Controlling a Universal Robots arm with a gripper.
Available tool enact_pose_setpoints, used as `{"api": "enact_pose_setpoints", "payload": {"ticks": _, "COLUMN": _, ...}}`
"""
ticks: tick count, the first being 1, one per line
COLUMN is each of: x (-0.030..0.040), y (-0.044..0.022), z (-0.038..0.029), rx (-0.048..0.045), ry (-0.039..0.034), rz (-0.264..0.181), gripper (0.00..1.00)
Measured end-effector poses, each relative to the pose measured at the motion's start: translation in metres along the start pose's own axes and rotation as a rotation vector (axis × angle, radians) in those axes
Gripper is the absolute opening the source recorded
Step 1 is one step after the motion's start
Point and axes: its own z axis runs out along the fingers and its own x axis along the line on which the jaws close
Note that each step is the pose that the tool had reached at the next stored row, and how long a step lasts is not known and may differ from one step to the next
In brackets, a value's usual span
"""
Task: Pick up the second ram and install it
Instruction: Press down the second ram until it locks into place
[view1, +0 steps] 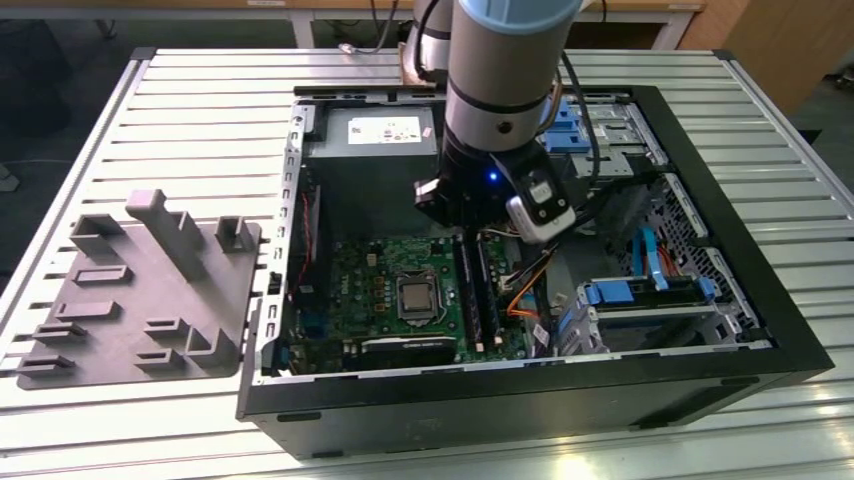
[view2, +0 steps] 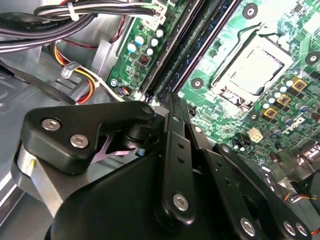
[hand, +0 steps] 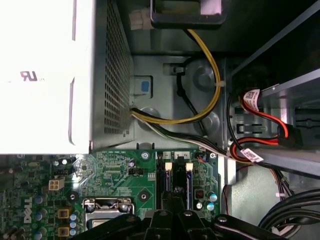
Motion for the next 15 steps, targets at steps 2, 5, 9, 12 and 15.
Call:
{"api": "enact_pose_setpoints", "payload": {"ticks": 2, "x": 0.0, "y": -0.0013, "z": -0.0001, "rx": -0.0001, "ry": 0.0, "rz": 0.0, "gripper": 0.11}}
{"api": "enact_pose_setpoints", "payload": {"ticks": 5, "x": 0.0, "y": -0.0033, "z": -0.0002, "rx": 0.0, "ry": 0.0, "rz": 0.0, "gripper": 0.11}}
{"api": "enact_pose_setpoints", "payload": {"ticks": 9, "x": -0.0001, "y": -0.0048, "z": -0.0004, "rx": -0.0001, "ry": 0.0, "rz": 0.0, "gripper": 0.11}}
{"api": "enact_pose_setpoints", "payload": {"ticks": 12, "x": -0.0001, "y": -0.006, "z": -0.0004, "rx": 0.0, "ry": 0.0, "rz": 0.0, "gripper": 0.11}}
{"api": "enact_pose_setpoints", "payload": {"ticks": 15, "x": -0.0002, "y": -0.0075, "z": -0.0006, "rx": 0.0, "ry": 0.0, "rz": 0.0, "gripper": 0.11}}
